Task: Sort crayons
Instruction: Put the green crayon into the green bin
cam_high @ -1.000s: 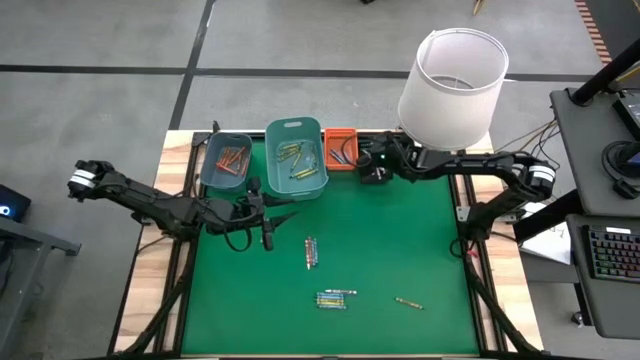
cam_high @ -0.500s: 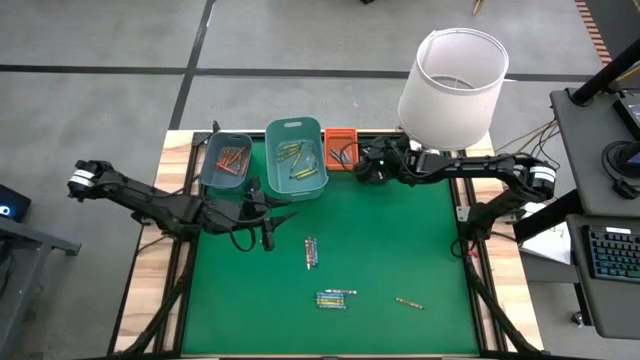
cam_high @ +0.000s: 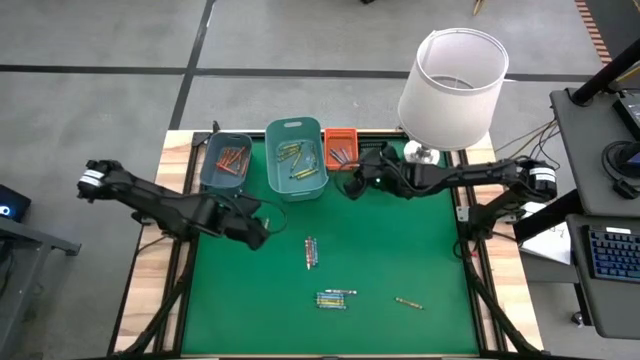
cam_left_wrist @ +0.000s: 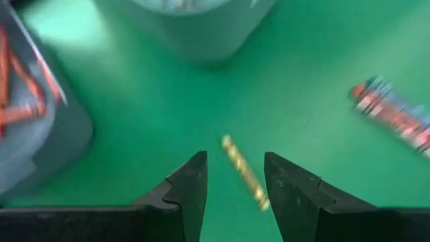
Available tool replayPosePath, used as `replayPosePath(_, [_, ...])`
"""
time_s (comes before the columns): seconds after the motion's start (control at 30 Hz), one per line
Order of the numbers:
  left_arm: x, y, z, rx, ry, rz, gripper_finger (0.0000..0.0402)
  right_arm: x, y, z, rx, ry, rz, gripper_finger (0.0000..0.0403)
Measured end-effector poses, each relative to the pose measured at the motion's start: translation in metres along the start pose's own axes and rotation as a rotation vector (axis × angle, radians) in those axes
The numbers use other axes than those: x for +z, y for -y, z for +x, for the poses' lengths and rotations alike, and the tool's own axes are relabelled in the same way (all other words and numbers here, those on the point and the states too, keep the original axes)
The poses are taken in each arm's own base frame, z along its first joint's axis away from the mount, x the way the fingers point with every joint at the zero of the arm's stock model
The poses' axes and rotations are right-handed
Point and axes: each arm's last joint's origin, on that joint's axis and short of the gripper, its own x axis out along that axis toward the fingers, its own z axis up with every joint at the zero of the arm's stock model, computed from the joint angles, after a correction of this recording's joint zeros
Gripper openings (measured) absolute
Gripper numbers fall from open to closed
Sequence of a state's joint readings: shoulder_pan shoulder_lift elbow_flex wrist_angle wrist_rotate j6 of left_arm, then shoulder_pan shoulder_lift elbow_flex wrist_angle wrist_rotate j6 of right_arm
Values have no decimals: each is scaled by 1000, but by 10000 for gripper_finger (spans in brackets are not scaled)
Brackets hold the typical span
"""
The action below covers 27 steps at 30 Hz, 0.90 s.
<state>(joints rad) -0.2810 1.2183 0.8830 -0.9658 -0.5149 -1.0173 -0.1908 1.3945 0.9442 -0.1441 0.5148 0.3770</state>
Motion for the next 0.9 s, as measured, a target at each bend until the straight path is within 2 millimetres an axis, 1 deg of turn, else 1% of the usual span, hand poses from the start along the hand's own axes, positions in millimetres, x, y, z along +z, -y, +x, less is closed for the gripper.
replayPosePath(0.2, [-20, 7, 33, 113, -93, -47, 130, 3, -14, -9, 47, 19, -27, 123])
replayPosePath(0.33, [-29, 12, 52, 190, -114, -68, 130, 3, -19, -13, 65, 25, -50, 123])
replayPosePath(0.43, [-35, 17, 63, 209, -121, -52, 130, 3, -20, -14, 69, 26, -55, 123])
replayPosePath(0.53, [-38, 21, 69, 211, -124, -40, 130, 3, -20, -14, 69, 26, -55, 123])
replayPosePath(0.63, [-39, 24, 69, 193, -118, -37, 130, 3, -20, -14, 69, 26, -55, 123])
replayPosePath(0.73, [-41, 29, 71, 137, -93, -57, 130, 3, -20, -14, 69, 26, -55, 123])
replayPosePath(0.9, [-50, 28, 77, 108, -62, -59, 130, 3, -21, -14, 71, 26, -56, 123])
